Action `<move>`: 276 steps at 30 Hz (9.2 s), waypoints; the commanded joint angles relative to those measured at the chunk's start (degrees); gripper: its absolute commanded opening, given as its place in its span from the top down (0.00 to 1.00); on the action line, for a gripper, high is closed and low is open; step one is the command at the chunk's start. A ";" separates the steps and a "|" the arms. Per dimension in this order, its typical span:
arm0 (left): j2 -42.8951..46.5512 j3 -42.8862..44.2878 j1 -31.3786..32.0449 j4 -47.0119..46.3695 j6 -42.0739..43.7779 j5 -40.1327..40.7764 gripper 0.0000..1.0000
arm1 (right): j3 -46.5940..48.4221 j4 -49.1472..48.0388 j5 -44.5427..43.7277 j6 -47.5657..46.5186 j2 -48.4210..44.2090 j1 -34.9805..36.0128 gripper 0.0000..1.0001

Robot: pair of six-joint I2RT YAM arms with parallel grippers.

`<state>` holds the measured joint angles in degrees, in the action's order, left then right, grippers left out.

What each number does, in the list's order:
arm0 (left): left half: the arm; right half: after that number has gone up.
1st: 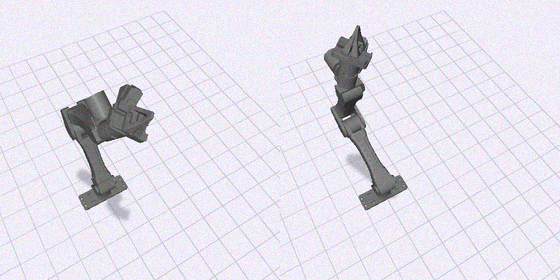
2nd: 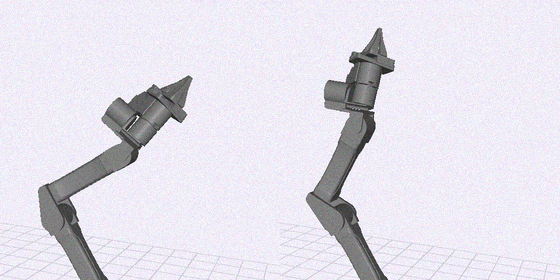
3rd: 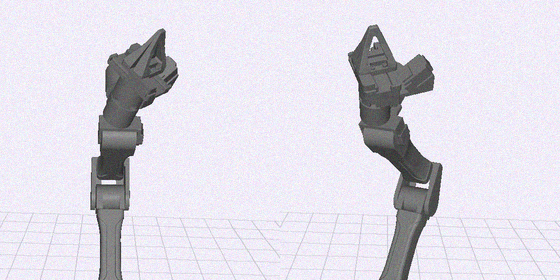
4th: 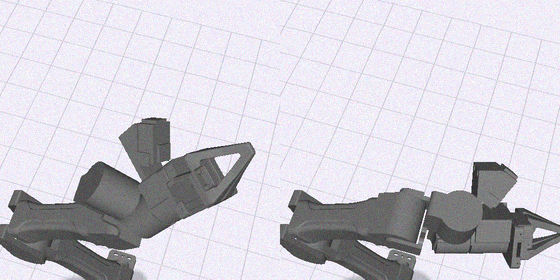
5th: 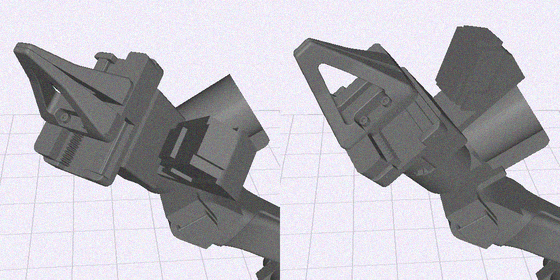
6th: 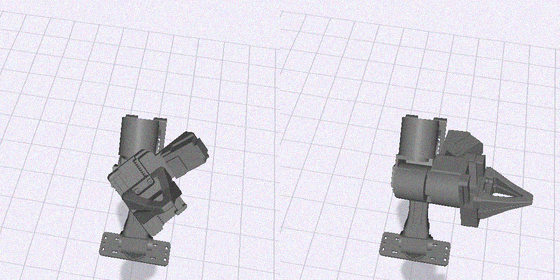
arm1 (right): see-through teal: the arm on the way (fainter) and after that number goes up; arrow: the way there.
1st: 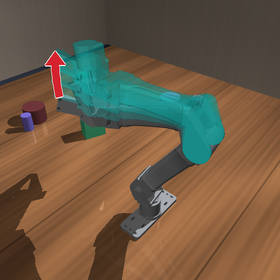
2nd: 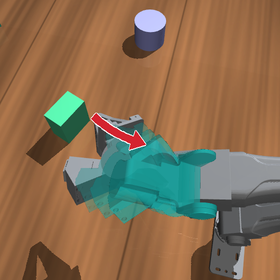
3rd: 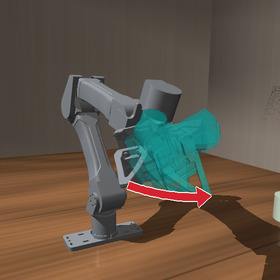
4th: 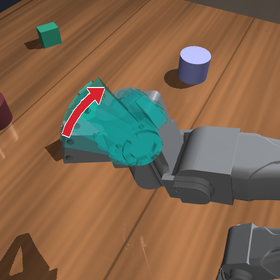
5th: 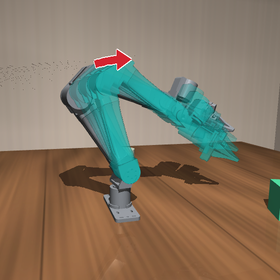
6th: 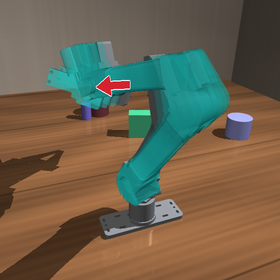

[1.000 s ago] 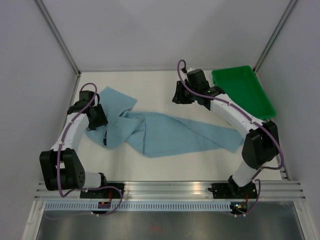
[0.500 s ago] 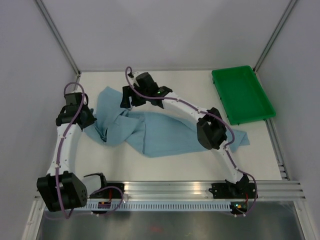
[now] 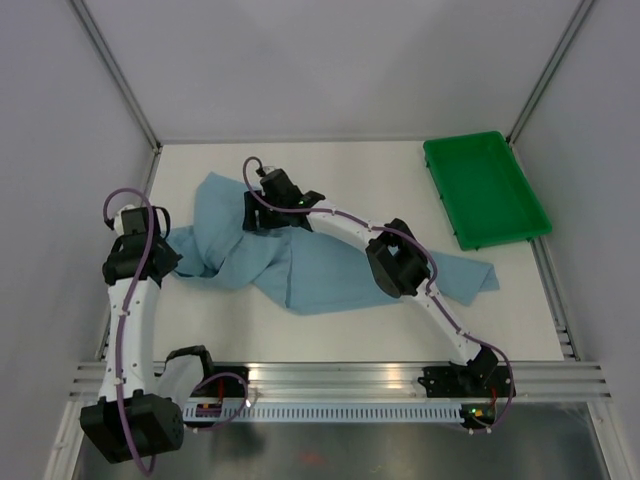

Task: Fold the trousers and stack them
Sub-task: Flatten the trousers out

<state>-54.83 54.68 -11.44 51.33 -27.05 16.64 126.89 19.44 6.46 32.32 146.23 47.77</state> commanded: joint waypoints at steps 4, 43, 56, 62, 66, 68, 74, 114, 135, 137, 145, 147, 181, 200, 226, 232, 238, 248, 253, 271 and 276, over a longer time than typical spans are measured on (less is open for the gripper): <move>0.07 -1.68 -0.25 0.26 -3.19 -1.61 0.98 | 0.99 -7.73 -2.50 5.03 0.98 0.13 0.20; -2.56 4.72 0.46 -3.60 4.02 1.28 0.98 | 11.19 -21.63 -17.44 10.76 -6.21 -5.04 1.00; -8.18 19.67 -5.78 -8.88 9.56 2.88 0.98 | -4.54 -20.68 -33.70 -10.86 -27.48 -9.00 1.00; -12.31 24.16 -9.65 -12.83 9.38 -1.79 0.98 | -9.90 -13.39 -26.51 -10.34 -34.60 -15.32 1.00; -15.30 26.62 -10.62 -12.84 9.73 -4.07 0.98 | -18.31 -10.13 -24.30 -13.76 -38.64 -16.39 1.00; -16.10 25.84 -11.14 -13.18 10.34 -4.95 0.98 | -22.37 -9.08 -25.17 -14.65 -41.10 -16.65 1.00; -19.08 23.64 -12.73 -14.06 11.58 -4.07 0.98 | -35.12 -8.10 -25.88 -8.15 -45.86 -18.93 1.00; -22.43 19.77 -13.17 -18.28 16.15 -11.02 0.98 | -24.15 5.52 -19.82 -3.57 -15.72 -20.87 0.38; -24.18 24.76 -13.26 -16.71 17.20 -7.42 0.98 | -21.77 -4.85 -36.06 -1.38 -25.55 -24.46 1.00; -24.97 26.35 -13.52 -16.26 17.73 -7.15 0.98 | -22.74 -4.68 -37.30 -1.20 -30.12 -26.23 1.00; -25.94 32.06 -15.45 -15.48 19.93 -5.13 0.98 | -33.09 -3.27 -41.70 -1.63 -44.79 -38.00 1.00; -26.47 34.96 -16.15 -14.51 20.10 -5.22 0.98 | -35.91 -3.01 -43.45 -2.43 -48.56 -40.28 1.00; -33.68 20.84 -18.44 -32.75 18.61 -17.95 0.98 | -21.94 -13.81 -18.70 -11.31 -31.18 -45.04 1.00; -40.63 19.77 -25.74 -46.23 13.51 -35.11 0.36 | -17.85 -11.81 -6.55 -15.97 -28.47 -43.64 0.77; -1.60 1.41 -14.50 -8.09 2.02 -29.04 0.22 | -55.76 0.68 4.71 -16.04 -64.14 -38.73 0.15; -0.02 -7.46 -13.43 -13.95 -5.99 -28.16 0.43 | -67.44 1.57 1.02 -12.55 -67.91 -34.77 0.30; -7.81 -13.01 -13.52 -22.22 -12.58 -27.01 0.54 | -70.56 -0.11 -3.12 -9.82 -64.43 -27.14 0.34; -20.22 -9.59 -13.43 -31.02 -15.58 -21.40 0.52 | -65.55 -1.17 -6.11 -7.09 -49.22 -21.05 0.29; -25.06 -10.46 -13.34 -32.61 -17.85 -22.09 0.37 | -61.15 0.51 -8.48 -7.00 -44.28 -20.35 0.28; -26.82 -22.49 -13.08 -54.36 -29.72 -19.97 0.46 | -56.66 0.95 -9.01 -6.57 -45.68 -20.52 0.25; -28.14 -23.30 -13.08 -61.43 -31.23 -20.95 0.44 | -60.96 1.39 -9.62 -5.16 -51.64 -20.61 0.25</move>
<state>-81.89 32.16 -24.62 -1.50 -54.76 -3.60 68.16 21.39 -3.05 24.93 100.60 27.16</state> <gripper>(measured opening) 0.549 0.751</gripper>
